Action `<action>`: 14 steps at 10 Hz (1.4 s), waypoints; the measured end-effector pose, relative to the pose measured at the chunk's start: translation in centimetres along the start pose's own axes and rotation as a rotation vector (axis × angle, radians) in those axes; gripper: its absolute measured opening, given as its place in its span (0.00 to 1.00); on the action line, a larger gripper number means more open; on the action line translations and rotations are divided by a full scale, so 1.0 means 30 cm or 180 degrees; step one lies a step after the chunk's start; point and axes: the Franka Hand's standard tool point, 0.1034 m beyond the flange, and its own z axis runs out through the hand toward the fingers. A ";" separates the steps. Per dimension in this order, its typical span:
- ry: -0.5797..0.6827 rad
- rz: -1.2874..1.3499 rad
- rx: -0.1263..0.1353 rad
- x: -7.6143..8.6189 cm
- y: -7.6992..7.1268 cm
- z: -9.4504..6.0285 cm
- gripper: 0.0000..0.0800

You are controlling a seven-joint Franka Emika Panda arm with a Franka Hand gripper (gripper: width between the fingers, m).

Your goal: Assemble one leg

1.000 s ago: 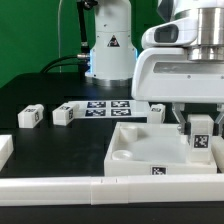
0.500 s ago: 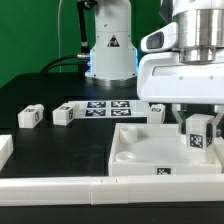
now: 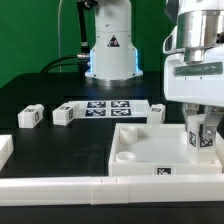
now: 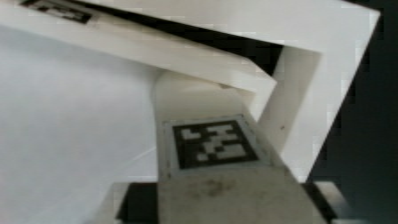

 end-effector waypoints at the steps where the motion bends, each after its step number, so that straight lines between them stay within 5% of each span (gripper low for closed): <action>1: 0.0002 0.0131 -0.0003 0.011 -0.002 -0.001 0.38; 3: 0.0002 0.0189 0.0001 0.016 -0.003 -0.002 0.42; 4: 0.0003 0.0170 0.0000 0.016 -0.003 -0.001 0.59; 5: 0.0005 0.0027 0.0007 0.016 -0.004 -0.002 0.59; 6: 0.0018 -0.0228 0.0043 0.018 -0.010 -0.006 0.76; 7: 0.0032 -0.0660 0.0065 0.018 -0.012 -0.008 0.80; 14: 0.0149 -0.3479 0.0075 -0.012 -0.022 -0.010 0.81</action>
Offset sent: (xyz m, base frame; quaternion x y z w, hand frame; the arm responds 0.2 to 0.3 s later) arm 0.0000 0.0000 0.0000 0.0000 0.0000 0.0000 1.0000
